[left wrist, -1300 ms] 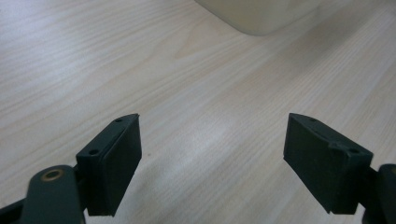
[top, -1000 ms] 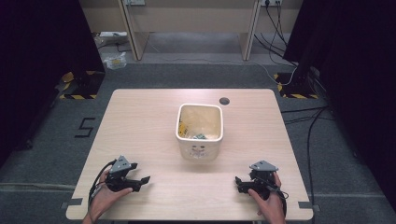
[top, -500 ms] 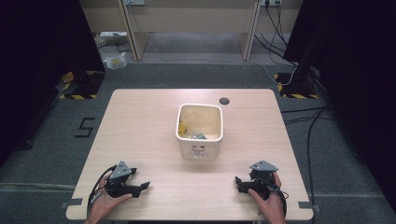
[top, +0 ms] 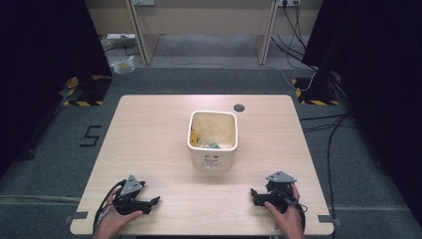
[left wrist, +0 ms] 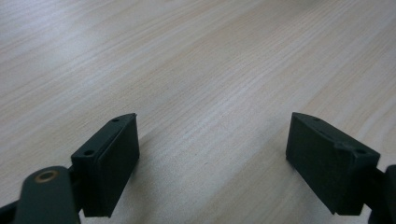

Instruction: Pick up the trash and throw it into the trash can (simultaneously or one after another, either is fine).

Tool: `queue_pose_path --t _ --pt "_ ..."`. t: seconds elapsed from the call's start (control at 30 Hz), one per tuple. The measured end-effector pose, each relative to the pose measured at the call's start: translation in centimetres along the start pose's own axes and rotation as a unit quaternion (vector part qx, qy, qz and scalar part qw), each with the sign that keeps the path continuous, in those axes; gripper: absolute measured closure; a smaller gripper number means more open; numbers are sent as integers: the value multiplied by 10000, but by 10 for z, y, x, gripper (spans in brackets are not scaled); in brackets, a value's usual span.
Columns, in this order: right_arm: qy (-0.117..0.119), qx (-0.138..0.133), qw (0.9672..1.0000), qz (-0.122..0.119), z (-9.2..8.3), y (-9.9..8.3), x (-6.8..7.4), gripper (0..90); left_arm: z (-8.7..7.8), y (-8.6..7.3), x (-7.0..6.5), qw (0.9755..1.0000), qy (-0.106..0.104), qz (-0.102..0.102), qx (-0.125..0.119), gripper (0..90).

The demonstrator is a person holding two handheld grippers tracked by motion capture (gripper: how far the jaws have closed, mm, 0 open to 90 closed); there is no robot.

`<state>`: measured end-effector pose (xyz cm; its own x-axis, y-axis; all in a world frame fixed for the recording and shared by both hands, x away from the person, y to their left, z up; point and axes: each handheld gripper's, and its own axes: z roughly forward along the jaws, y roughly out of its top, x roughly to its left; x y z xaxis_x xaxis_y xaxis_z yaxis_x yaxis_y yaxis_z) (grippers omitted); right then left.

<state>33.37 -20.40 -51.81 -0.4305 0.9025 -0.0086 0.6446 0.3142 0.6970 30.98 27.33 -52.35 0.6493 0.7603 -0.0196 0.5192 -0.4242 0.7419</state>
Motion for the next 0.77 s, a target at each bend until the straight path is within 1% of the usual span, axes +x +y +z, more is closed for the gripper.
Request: queue_pose_path --t 0.03,0.13,0.77 --pt "-2 -4 10000 -15 0 0 0 4 0 0 0 10000 -42 4 -5 153" --pt "-1 -4 10000 -16 0 0 0 4 1 0 1 10000 -72 17 -4 139" --pt "0 0 10000 -2 0 0 0 4 1 0 1 10000 -65 30 6 138"
